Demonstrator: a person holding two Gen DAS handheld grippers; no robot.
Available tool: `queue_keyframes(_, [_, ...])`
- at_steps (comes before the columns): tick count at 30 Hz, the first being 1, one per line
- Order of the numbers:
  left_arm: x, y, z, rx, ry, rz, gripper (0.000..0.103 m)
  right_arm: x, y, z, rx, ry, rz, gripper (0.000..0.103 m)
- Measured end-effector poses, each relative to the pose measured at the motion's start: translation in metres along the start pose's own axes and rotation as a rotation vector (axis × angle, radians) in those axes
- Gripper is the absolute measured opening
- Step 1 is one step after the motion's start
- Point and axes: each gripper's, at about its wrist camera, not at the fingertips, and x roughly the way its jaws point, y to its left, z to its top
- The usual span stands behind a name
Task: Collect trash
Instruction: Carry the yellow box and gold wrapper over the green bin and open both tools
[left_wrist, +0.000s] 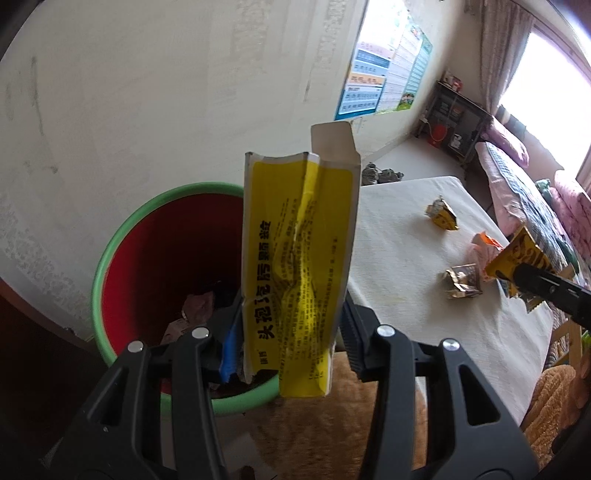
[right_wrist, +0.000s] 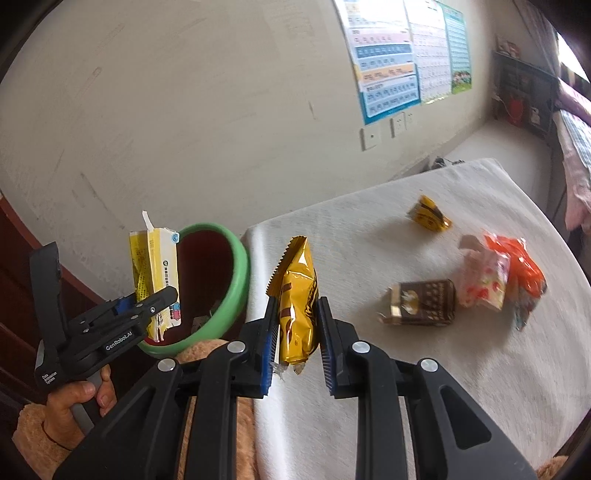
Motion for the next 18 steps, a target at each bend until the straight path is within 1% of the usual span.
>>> queue_keyframes(7, [-0.002,0.03,-0.003,-0.051,0.005,0.038,0.044,0.02,0.024,0.007,-0.051,0.03,0.033,0.021])
queue_keyframes(14, [-0.005,0.056,-0.004,-0.08,0.008,0.084,0.044,0.047,0.049,0.018,-0.066,0.065,0.107,0.021])
queue_keyframes(18, [-0.005,0.067,-0.004,-0.089,0.012,0.102,0.044,0.057,0.067,0.026,-0.094,0.071,0.14,0.021])
